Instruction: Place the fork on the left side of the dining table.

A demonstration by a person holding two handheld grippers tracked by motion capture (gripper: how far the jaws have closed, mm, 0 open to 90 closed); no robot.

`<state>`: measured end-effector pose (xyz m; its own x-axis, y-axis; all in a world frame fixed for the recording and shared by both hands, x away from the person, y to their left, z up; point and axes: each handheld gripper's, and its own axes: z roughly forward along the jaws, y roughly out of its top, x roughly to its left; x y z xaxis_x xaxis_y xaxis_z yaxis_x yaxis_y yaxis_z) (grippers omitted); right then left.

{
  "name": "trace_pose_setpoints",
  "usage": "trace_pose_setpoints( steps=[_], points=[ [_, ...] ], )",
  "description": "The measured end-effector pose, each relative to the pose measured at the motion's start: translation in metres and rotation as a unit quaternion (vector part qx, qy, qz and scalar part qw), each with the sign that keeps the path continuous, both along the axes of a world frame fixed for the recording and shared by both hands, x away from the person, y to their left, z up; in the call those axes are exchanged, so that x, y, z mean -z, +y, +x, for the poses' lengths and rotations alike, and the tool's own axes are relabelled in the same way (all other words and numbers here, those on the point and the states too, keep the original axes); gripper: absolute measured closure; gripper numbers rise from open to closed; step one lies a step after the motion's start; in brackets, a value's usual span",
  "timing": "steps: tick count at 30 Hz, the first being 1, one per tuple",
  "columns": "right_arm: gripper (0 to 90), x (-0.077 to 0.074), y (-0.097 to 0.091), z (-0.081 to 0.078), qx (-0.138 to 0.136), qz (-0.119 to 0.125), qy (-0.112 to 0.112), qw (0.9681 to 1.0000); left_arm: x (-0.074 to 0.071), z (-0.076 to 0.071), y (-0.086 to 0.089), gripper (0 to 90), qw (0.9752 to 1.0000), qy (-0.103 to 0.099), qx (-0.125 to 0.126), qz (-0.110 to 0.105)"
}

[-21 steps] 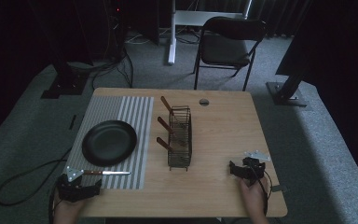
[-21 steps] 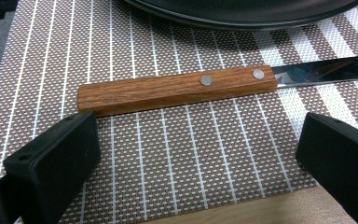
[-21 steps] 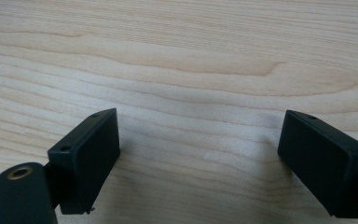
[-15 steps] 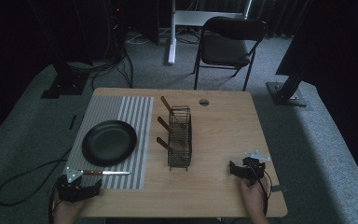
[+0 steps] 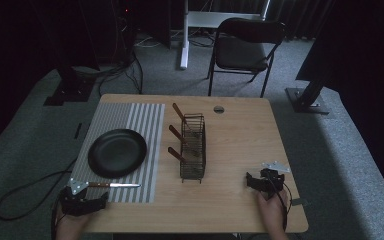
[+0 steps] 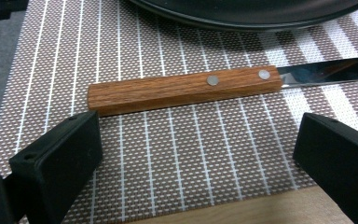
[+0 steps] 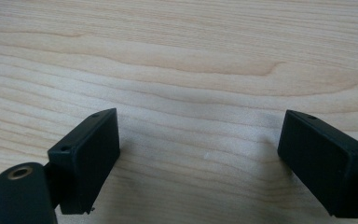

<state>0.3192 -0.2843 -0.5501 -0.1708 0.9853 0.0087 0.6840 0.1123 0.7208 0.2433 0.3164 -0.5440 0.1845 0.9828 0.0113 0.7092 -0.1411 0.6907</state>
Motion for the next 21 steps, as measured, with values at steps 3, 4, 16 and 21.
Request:
trace_pose_setpoints(
  steps=[3, 4, 16, 21],
  points=[
    [12.4, 0.000, 0.000, 0.000, 0.000, 0.000, 0.000, 1.0000, -0.003, -0.001, -0.002, 1.3, 1.0000, -0.002, 0.003, 0.001],
    [12.4, 0.000, 0.000, 0.000, 0.000, 0.000, 0.000, 1.0000, -0.004, -0.002, -0.005, 1.3, 0.9999, -0.004, 0.009, 0.003],
    [12.4, 0.000, 0.000, 0.000, 0.000, 0.000, 0.000, 1.0000, -0.017, -0.008, -0.029, 1.3, 0.9987, -0.018, 0.046, -0.014],
    [12.4, 0.000, 0.000, 0.000, 0.000, 0.000, 0.000, 1.0000, -0.024, -0.009, -0.038, 1.3, 0.9977, -0.019, 0.061, -0.020]
  ],
)
